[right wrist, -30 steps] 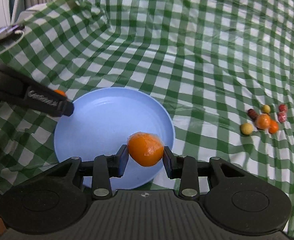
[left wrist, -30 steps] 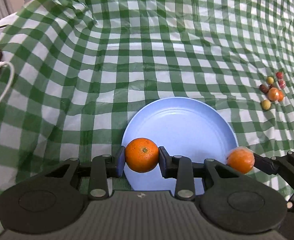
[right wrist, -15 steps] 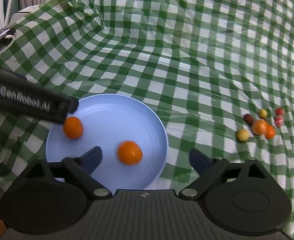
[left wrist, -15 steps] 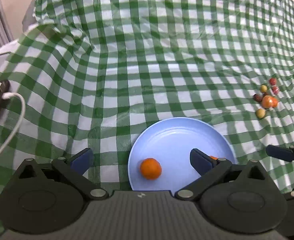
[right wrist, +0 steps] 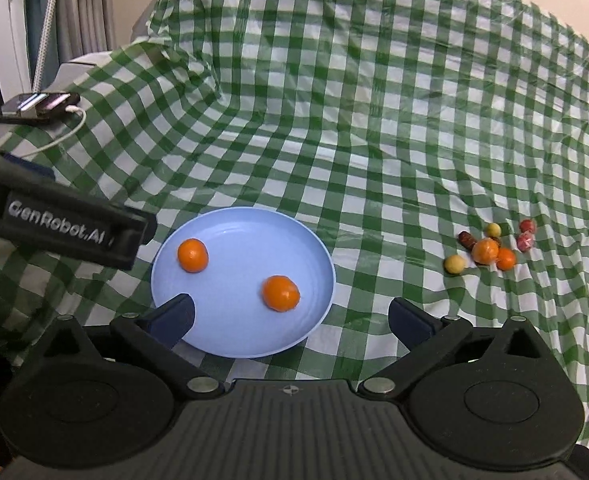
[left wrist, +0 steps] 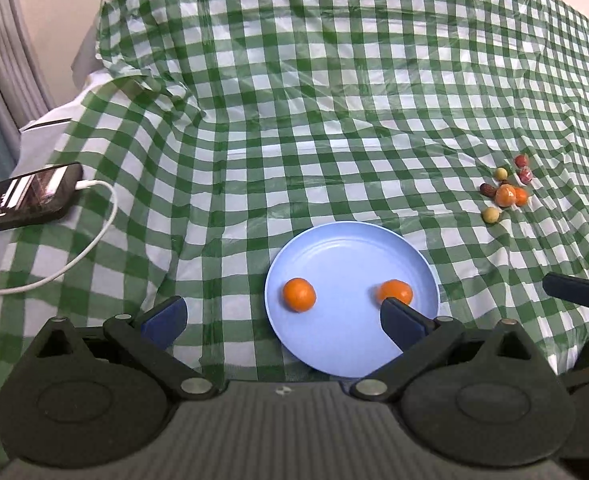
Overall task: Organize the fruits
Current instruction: 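Lift both tools away from the plate and swing back toward the fruit cluster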
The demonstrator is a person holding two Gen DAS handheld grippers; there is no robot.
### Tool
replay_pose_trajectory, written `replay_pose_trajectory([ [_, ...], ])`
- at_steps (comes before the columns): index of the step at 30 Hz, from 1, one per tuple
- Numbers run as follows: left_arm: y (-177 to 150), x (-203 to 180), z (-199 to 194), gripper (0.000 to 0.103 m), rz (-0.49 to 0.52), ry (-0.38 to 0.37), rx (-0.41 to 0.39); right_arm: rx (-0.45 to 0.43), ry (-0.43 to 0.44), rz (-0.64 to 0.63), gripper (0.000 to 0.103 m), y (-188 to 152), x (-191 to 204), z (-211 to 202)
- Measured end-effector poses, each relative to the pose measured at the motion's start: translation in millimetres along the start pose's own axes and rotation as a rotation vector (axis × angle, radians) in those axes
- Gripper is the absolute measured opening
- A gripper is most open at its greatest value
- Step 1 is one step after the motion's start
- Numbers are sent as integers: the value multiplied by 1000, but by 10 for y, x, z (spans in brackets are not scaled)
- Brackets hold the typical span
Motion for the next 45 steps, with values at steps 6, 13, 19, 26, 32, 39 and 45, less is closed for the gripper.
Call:
replay_pose_trajectory([
  [6,-47,3,-128,103,-15,5,3,-26,-17,5,102,7,-11,-177],
  [13,-30,28,-210,103,-17,11,-14,-42,-20,-3,102,22,8,-279],
  [19,-34,54,-211,103,-23,10,-11,-51,-22,-9,102,38,18,-304],
  [26,94,58,-174,103,28,-6,-81,-35,-30,-10,102,20,4,-269],
  [32,608,192,-131,103,167,23,-278,5,-59,-28,102,5,-5,-137],
  [39,1206,1124,409,103,182,242,-393,71,-66,-94,102,-25,103,40],
  [45,1212,1746,966,103,223,397,-355,127,-56,-157,102,-34,262,194],
])
Point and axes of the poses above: each gripper's, at about its wrist camera, not at the fingertips, and z roughly the way its jaws point, x to its left, y to its top, the point moved 5 cm from there along z, roughly the way its jaws point, and after that the axes turned 12 degrees about -x, right-handed, at the moved point
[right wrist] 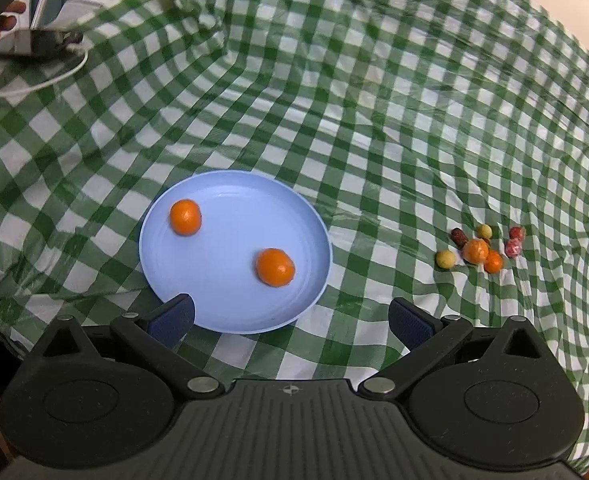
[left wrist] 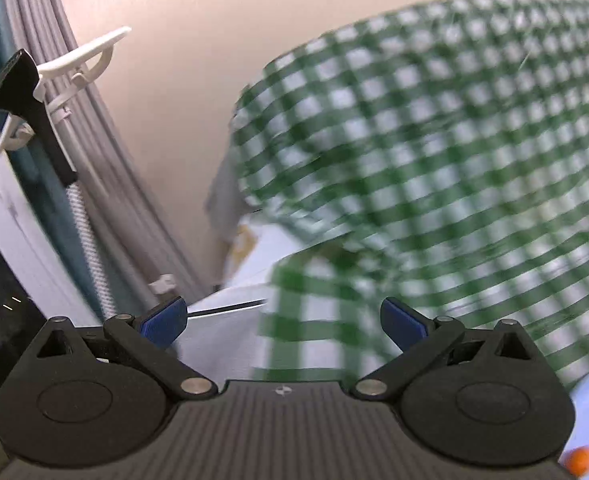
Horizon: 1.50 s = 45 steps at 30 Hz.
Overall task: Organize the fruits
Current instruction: 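Lift both tools away from the plate and swing back toward the fruit cluster, then grasp a yellow plum with the left tool while the right tool grasps a red lychee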
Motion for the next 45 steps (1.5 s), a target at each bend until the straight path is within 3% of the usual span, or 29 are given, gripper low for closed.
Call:
replay_pose_trajectory([
  [2,-110,25,173,103,43,30,22,16,9,-19,102,15,62,44],
  [7,-400,6,390,103,82,-7,123,30,28,-70,102,54,201,93],
  [10,-405,-105,353,103,103,-50,144,28,34,-89,102,74,245,92],
  [14,-176,-290,47,103,-28,-197,141,21,31,-90,102,93,240,70],
  [20,309,-446,-526,103,-25,-240,4,-29,8,-46,102,153,91,-55],
  [27,659,-736,-936,103,-12,-267,-28,-102,-22,66,102,142,-203,-289],
  [35,806,-1318,-1431,103,-46,-372,-8,-194,-91,189,102,10,-700,-562],
  [45,894,-2609,-1621,103,4,-559,57,-217,-261,376,102,-464,-1792,-482],
])
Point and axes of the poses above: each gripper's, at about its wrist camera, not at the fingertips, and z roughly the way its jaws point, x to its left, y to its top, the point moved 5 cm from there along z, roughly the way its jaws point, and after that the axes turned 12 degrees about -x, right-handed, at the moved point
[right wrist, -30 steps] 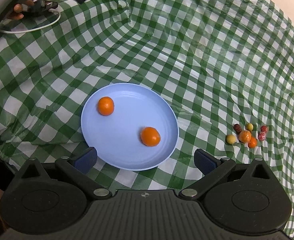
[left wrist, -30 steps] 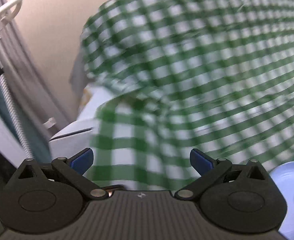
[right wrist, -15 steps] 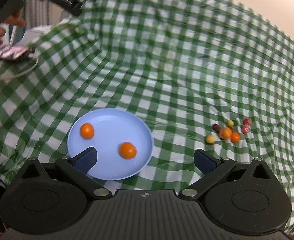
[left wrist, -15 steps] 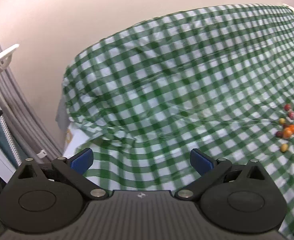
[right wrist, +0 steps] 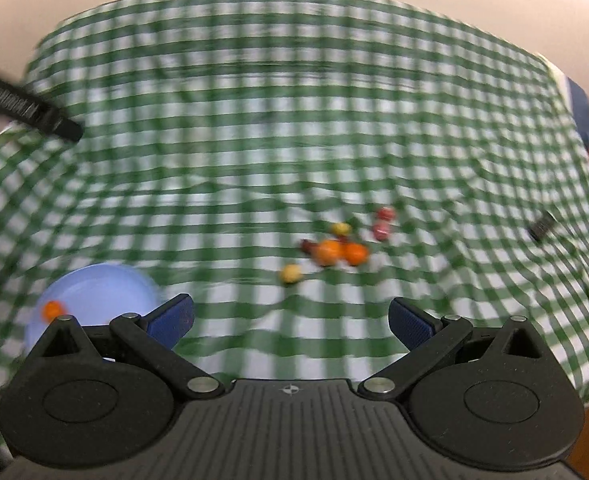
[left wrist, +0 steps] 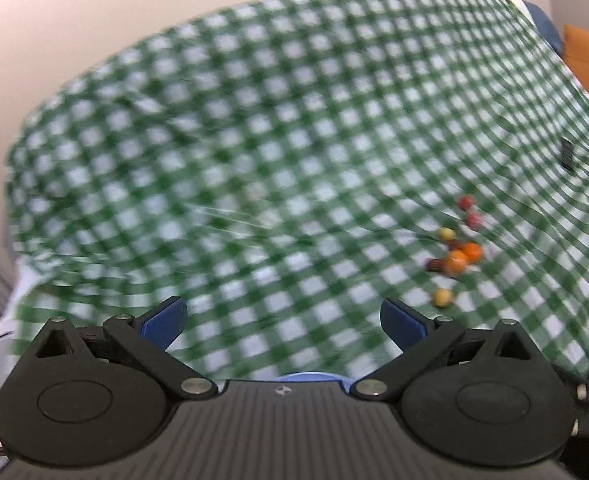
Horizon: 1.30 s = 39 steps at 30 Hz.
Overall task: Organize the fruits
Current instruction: 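Grasp a yellow plum with the left tool while the right tool grasps a red lychee, then carry the plum and lychee onto the blue plate and open both tools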
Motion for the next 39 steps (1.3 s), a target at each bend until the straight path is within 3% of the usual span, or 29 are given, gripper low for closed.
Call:
replay_pose_trajectory([
  [3,-60,-357,322,103,12,-61,61,-14,-34,28,102,-10,-344,223],
  [8,-229,-885,906,103,44,-157,153,-37,-8,-10,98,-53,-795,753],
  [17,-570,-1463,1900,103,82,-228,291,3,-13,-22,97,-146,-1374,2055],
  [20,-668,-1551,2139,102,92,-226,320,36,4,11,87,-162,-1498,2520],
  [21,-692,-1571,2203,101,95,-234,325,43,18,25,75,-170,-1516,2657],
  [22,-711,-1592,2264,95,98,-249,329,53,22,36,65,-179,-1540,2782],
  [23,-728,-1612,2314,88,101,-266,336,71,30,50,62,-189,-1563,2933],
  [29,-765,-1633,2475,73,63,-357,323,95,65,78,61,-220,-1550,3399],
  [30,-762,-1631,2480,71,50,-369,325,99,69,65,56,-238,-1520,3449],
  [31,-750,-1626,2483,63,37,-379,318,98,76,56,46,-250,-1499,3486],
  [33,-711,-1641,2462,31,23,-402,301,79,69,26,32,-258,-1457,3483],
  [36,-655,-1632,2392,27,20,-400,294,74,35,35,32,-247,-1482,3414],
  [39,-597,-1527,2191,27,22,-350,271,50,-18,47,32,-203,-1572,3223],
])
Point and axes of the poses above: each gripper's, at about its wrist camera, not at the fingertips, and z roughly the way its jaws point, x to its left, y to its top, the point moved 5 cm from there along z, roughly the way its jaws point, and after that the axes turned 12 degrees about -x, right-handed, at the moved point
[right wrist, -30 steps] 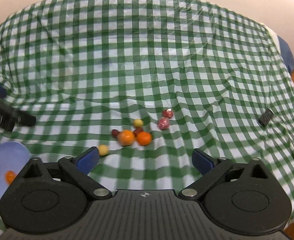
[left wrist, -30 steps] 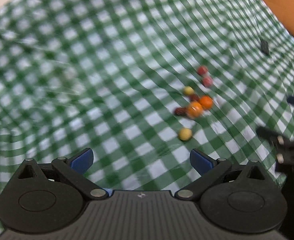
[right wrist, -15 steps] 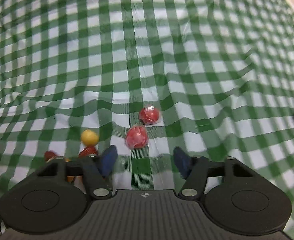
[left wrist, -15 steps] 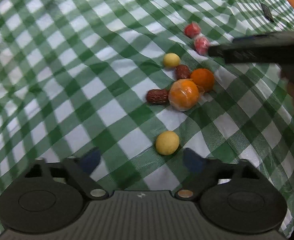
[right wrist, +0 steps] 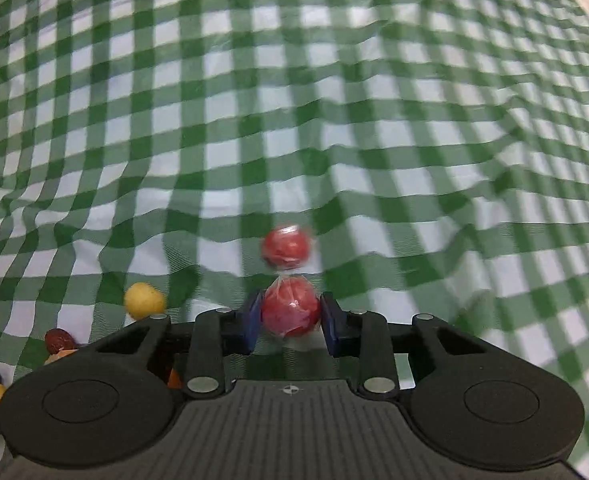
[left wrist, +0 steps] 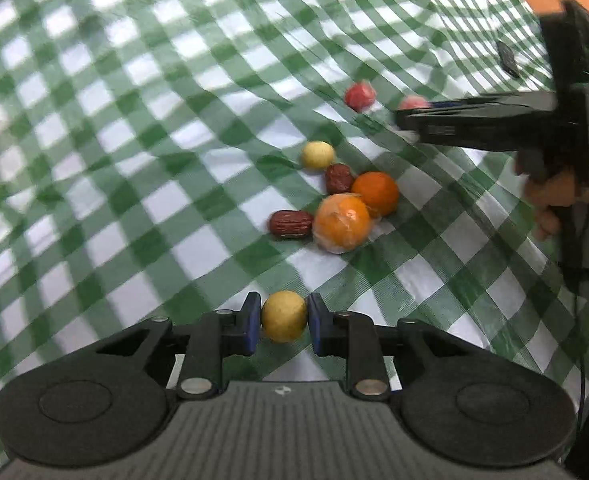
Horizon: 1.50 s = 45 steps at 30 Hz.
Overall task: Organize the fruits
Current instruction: 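Carry the plum and lychee onto the blue plate and open both tools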
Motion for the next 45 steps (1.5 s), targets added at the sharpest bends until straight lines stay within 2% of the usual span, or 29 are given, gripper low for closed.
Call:
replay_pose_trajectory([
  [4,-73,142,-462,27,-64,68,2,-36,-34,5,32,68,-102,-428],
  [8,-274,268,-1012,27,-122,129,23,-40,16,8,32,88,9,-999],
  [12,-526,400,-1590,27,-189,191,37,-85,71,3,32,154,275,-1659],
  [16,-819,558,-2209,27,-263,259,37,-113,142,28,32,170,660,-2230],
  [22,-1246,731,-2949,27,-338,334,23,-79,322,27,33,-23,1464,-3010],
  [26,-1500,778,-3331,27,-383,383,8,-50,416,-39,33,-156,1976,-3446],
  [30,-1697,794,-3602,27,-428,395,-25,-46,472,-115,33,-245,2338,-3784],
  [34,-1851,786,-3767,27,-442,403,-58,-49,501,-185,33,-311,2576,-3954],
  [40,-1973,832,-3856,27,-471,409,-85,-54,521,-279,33,-409,2799,-4126],
  [45,-2005,908,-3880,27,-487,409,-105,-56,515,-307,33,-411,2890,-4154],
])
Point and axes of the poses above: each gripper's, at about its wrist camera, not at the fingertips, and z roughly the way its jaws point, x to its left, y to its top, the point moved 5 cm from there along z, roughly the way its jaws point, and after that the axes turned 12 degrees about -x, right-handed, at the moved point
